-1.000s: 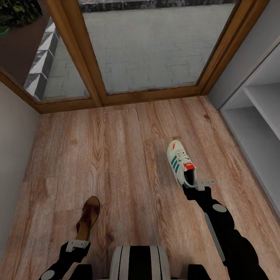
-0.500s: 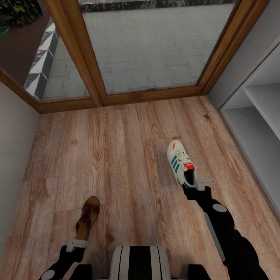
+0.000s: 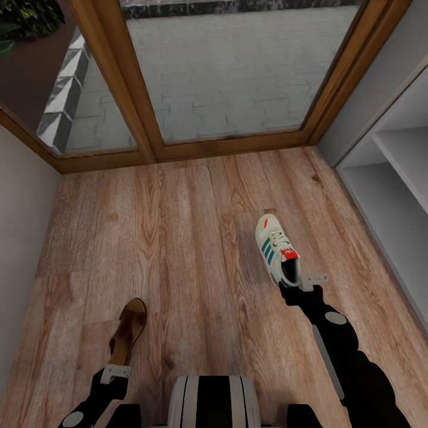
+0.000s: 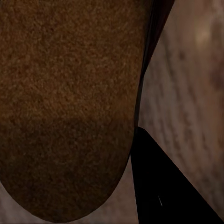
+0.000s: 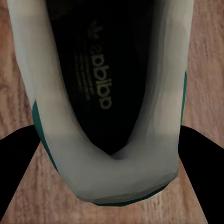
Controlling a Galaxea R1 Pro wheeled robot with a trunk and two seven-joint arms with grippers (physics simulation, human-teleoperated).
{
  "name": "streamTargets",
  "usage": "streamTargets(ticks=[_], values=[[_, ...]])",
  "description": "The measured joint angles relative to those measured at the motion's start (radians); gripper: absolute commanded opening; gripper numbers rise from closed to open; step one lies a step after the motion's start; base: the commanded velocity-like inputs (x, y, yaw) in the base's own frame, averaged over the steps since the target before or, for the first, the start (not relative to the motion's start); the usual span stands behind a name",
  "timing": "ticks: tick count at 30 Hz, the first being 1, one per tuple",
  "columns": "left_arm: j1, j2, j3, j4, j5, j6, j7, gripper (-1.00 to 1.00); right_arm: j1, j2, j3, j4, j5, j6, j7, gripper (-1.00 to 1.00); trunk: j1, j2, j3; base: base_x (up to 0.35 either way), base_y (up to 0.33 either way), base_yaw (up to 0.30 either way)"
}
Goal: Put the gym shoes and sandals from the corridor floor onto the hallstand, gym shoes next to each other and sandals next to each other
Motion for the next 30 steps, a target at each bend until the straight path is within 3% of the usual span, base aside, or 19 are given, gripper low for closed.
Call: streamTargets(ticks=[14, 30], values=[[0.000, 0.000, 0.000, -0.002, -0.001, -0.001, 0.002, -1.00, 0.000, -0.001, -0.001, 0.000, 0.000, 0.000, 0.000, -1.00, 0.000, 0.000, 0.000, 0.000, 0.000, 0.000], [0.000, 0.000, 0.001, -0.002, -0.001, -0.001, 0.003, -1.00, 0.000, -0.003, -0.002, 0.007, 0.001, -0.004, 0.001, -1.00, -0.007, 0.004, 0.062, 0.000, 0.000, 0.000]])
